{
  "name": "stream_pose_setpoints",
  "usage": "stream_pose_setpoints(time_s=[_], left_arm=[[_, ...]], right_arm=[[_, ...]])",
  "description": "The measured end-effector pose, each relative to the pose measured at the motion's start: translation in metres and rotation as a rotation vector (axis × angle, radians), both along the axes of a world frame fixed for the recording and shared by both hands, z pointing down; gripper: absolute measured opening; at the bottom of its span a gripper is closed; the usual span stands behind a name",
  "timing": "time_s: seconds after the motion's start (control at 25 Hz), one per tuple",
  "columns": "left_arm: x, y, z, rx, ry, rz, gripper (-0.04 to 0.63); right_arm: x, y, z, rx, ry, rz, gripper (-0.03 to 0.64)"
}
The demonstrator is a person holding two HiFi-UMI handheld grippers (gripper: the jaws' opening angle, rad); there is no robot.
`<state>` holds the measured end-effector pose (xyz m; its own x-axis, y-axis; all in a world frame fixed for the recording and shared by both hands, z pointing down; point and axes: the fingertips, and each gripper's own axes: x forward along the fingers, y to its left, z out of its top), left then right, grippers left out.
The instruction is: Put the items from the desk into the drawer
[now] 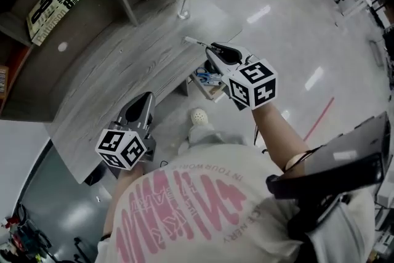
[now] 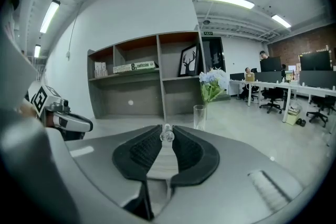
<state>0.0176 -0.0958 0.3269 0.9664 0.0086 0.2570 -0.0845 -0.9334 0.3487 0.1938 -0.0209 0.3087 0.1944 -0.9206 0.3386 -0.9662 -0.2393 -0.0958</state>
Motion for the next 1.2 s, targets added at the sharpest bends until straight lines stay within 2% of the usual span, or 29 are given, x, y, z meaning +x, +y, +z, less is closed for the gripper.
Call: stream_pose_setpoints(time_s=[0.12, 0.32, 0.52, 0.8, 1.04, 1.2], left_arm=[[0.013, 0.015, 0.008, 0.003, -0.025, 0.010, 0.020], [0.038, 0.032, 0.019, 0.012, -0.062, -0.005, 0.020], [0.075, 0.032, 0.037, -0.031, -0.073, -0.094, 0.020], [0.110, 0.043, 0.069, -0.061, -0.163, -0.197, 0.020], [0.126, 0.061, 0.090, -0.075, -0.217, -0.193, 0.020], [0.124, 0.068, 0.099, -0.091, -0.253, -0.203, 0.020]], right_arm=[[0.009, 0.014, 0.018, -0.013, -0.048, -0.001, 0.066], [0.028, 0.027, 0.050, -0.053, -0.121, -0.063, 0.066], [0.045, 0.020, 0.068, -0.088, -0.164, -0.212, 0.066], [0.054, 0.034, 0.115, -0.168, -0.293, -0.369, 0.066], [0.049, 0.043, 0.158, -0.242, -0.329, -0.496, 0.066], [0.050, 0.050, 0.174, -0.248, -0.402, -0.522, 0.066]])
